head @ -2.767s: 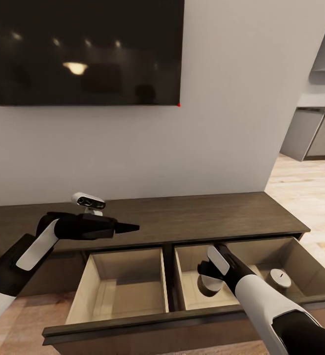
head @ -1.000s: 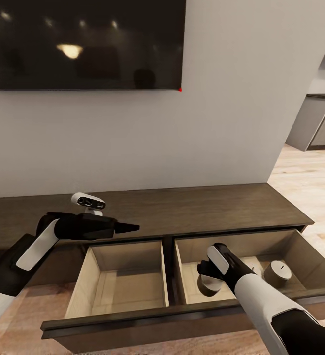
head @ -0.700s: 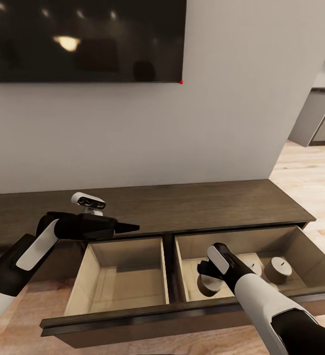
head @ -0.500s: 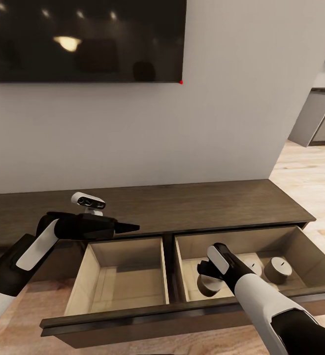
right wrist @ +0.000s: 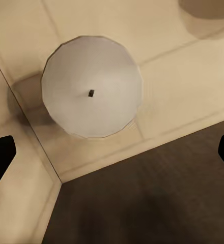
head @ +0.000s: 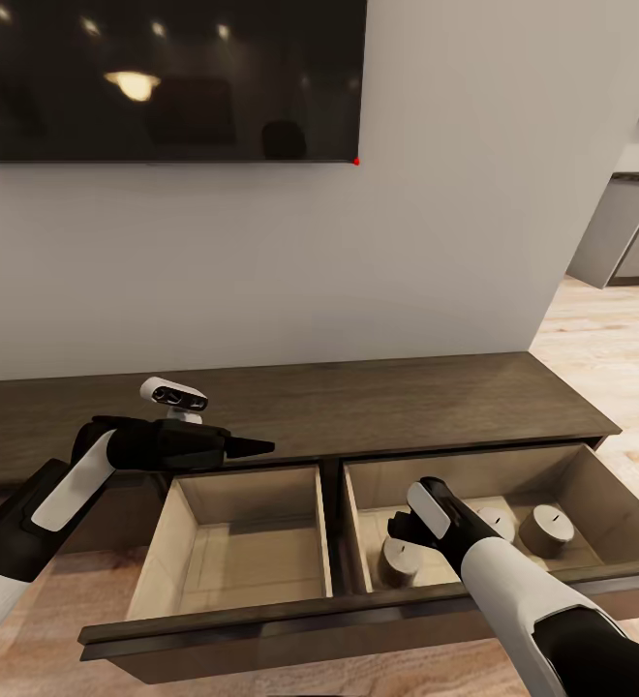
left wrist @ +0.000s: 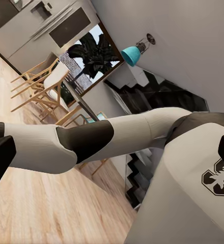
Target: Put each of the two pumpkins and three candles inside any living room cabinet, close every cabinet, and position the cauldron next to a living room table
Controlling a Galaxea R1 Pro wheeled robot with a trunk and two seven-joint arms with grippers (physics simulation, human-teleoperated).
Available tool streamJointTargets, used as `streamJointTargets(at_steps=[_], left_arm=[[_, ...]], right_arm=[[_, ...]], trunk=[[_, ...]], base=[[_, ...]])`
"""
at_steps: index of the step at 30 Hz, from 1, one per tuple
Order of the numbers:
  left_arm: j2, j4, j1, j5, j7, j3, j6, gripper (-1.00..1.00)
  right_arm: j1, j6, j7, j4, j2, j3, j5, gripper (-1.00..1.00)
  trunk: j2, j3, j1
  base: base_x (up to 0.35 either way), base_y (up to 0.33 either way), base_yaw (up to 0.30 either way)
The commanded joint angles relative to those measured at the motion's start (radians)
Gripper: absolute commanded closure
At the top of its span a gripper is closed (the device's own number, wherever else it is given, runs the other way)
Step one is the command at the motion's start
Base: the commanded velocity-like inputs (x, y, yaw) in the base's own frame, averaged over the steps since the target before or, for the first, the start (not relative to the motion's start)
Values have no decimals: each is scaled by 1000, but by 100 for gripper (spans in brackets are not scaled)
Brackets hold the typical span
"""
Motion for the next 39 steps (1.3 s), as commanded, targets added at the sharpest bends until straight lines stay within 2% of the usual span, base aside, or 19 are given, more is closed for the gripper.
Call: streamJointTargets(at_steps=[1,6,39], left_arm=[[1,0,-1,4,-2,-2,6,-100],[2,0,-1,4,-3,-2,6,-100],[1,10,-1,4,-2,-2,6,-100]], right_arm=[[-1,2,-9,-1,-1,7,-11,-100],[-1,2,-9,-1,-1,7,-11,-100],[0,-16,-6,-4,-2,7,-12,-100]], trunk=[[0,-1,0],[0,-1,0],[7,127,-15]], base=[[0,0,0],[0,0,0],[0,0,0]])
